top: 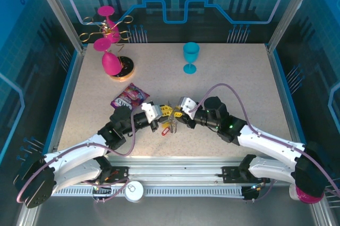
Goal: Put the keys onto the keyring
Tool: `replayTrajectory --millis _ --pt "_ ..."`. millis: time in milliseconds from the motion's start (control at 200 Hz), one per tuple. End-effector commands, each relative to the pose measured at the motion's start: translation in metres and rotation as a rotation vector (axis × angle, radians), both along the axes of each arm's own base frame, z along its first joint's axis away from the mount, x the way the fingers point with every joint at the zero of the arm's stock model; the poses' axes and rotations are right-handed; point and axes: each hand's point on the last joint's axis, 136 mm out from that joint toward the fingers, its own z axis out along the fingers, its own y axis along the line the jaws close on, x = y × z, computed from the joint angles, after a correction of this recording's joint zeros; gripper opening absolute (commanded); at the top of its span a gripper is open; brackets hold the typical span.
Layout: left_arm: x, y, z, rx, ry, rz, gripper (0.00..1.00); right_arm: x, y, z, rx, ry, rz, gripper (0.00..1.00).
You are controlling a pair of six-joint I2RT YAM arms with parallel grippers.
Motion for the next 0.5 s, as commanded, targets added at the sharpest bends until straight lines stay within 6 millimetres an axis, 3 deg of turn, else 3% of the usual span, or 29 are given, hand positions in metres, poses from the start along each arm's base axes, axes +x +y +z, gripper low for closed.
replayTrajectory --millis 0,270,495 --pt "0.001 0.001 0.016 -0.047 -0.044 0.012 0.00 0.000 0.001 0.006 0.018 -0.042 -0.008 0.19" --pt "0.008 0.004 0.006 -0.005 -0.020 0.059 0.00 -0.003 -0.008 0.007 -0.026 -0.073 -0.023 0.01" --pt "0.010 0.006 -0.009 0.052 0.027 0.070 0.00 -0.004 -0.013 0.019 -0.087 -0.114 -0.020 0.00"
